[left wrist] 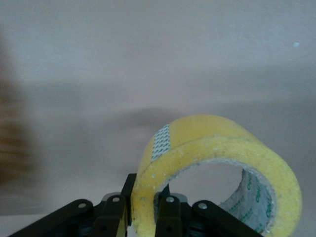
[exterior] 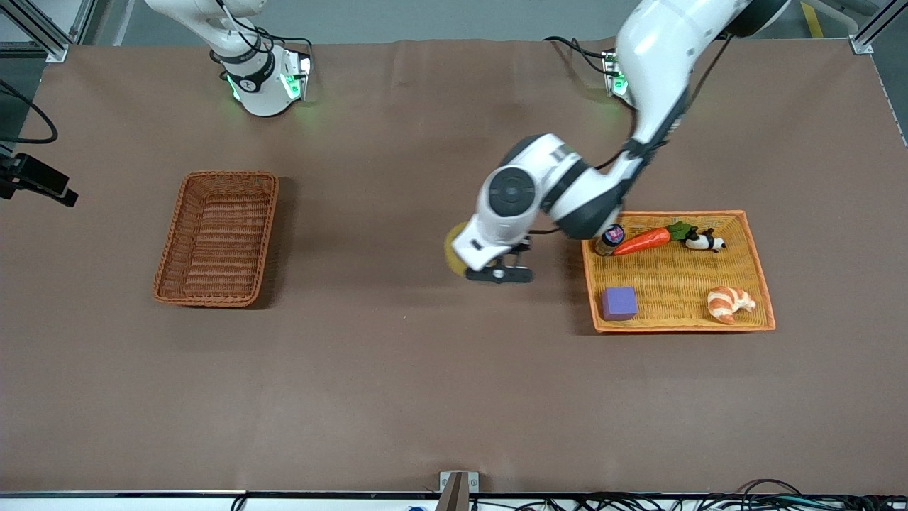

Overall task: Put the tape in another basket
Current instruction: 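Lift the tape with the left gripper and carry it toward the basket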

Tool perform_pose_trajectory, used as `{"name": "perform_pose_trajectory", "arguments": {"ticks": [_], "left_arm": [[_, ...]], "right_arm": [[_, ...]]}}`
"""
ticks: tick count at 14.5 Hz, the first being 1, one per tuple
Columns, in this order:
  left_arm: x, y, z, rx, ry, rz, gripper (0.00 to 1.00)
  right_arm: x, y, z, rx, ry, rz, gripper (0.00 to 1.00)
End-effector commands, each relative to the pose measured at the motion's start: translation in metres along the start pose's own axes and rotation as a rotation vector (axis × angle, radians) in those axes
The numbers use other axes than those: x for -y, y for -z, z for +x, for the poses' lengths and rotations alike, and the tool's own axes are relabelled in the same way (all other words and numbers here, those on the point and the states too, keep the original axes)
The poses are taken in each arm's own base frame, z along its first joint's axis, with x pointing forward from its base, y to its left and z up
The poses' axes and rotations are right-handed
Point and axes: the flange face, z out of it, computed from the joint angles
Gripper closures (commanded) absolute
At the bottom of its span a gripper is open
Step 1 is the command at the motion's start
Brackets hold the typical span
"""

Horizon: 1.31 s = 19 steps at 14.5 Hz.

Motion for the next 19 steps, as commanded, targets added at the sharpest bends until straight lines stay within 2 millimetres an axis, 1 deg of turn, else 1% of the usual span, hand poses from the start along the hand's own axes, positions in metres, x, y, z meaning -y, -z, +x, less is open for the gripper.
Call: {"name": "perform_pose_trajectory", "arguments": {"ticks": [1, 2, 4, 5, 6, 7, 8, 9, 10, 11, 12, 13, 14, 15, 16, 17, 19], "left_arm": [[-0.055, -0.03, 0.001, -0.026, -0.013, -0.001, 0.91], [-0.07, -0.044, -0.005, -0.043, -0.03, 0.009, 0.9], [-0.102, -0.063, -0.019, -0.094, -0.072, -0.045, 0.79], [-0.11, -0.068, -0.021, -0.113, -0.079, -0.082, 0.73], [-0.121, -0.078, -0.032, -0.108, -0.095, -0.087, 0.66], [-0.126, -0.081, -0.037, -0.113, -0.107, -0.085, 0.62], [-0.123, -0.079, -0.033, -0.119, -0.106, -0.089, 0.52], [-0.122, -0.073, -0.032, -0.126, -0.108, -0.095, 0.39], [-0.121, -0.069, -0.031, -0.13, -0.107, -0.096, 0.31], [-0.118, -0.058, -0.029, -0.136, -0.104, -0.097, 0.26], [-0.109, -0.033, -0.019, -0.156, -0.077, -0.108, 0.26], [-0.096, -0.017, -0.015, -0.151, -0.062, -0.088, 0.26], [-0.081, 0.003, -0.009, -0.136, -0.043, -0.057, 0.26], [-0.067, 0.015, -0.008, -0.103, -0.023, -0.009, 0.24], [-0.052, 0.031, -0.008, -0.072, -0.023, 0.056, 0.07], [-0.032, 0.052, -0.007, -0.064, -0.02, 0.115, 0.0], [0.017, 0.094, 0.017, -0.091, -0.017, 0.118, 0.0]], "right_arm": [[-0.001, 0.0, -0.004, 0.001, 0.008, 0.02, 0.0], [-0.001, 0.0, -0.004, 0.001, 0.008, 0.02, 0.0], [-0.001, 0.0, -0.004, 0.001, 0.008, 0.02, 0.0], [-0.001, 0.0, -0.004, 0.001, 0.008, 0.021, 0.0], [-0.001, 0.0, -0.004, 0.001, 0.008, 0.02, 0.0], [0.0, 0.0, -0.004, 0.0, 0.01, 0.021, 0.0], [0.0, 0.0, -0.004, -0.002, 0.01, 0.021, 0.0], [0.0, 0.0, -0.004, -0.002, 0.008, 0.021, 0.0], [0.001, -0.001, -0.003, -0.002, 0.008, 0.021, 0.0], [0.003, 0.0, -0.003, -0.006, 0.011, 0.022, 0.0], [0.011, 0.0, -0.003, -0.011, 0.026, 0.022, 0.0], [0.024, -0.001, -0.002, -0.019, 0.046, 0.024, 0.0], [0.04, -0.004, 0.001, -0.025, 0.069, 0.025, 0.0], [0.058, -0.012, 0.005, -0.025, 0.093, 0.025, 0.0], [0.08, -0.019, 0.009, -0.035, 0.128, 0.027, 0.0], [0.103, -0.029, 0.012, -0.034, 0.161, 0.03, 0.0], [0.149, -0.048, 0.013, -0.03, 0.186, 0.04, 0.0]]}}
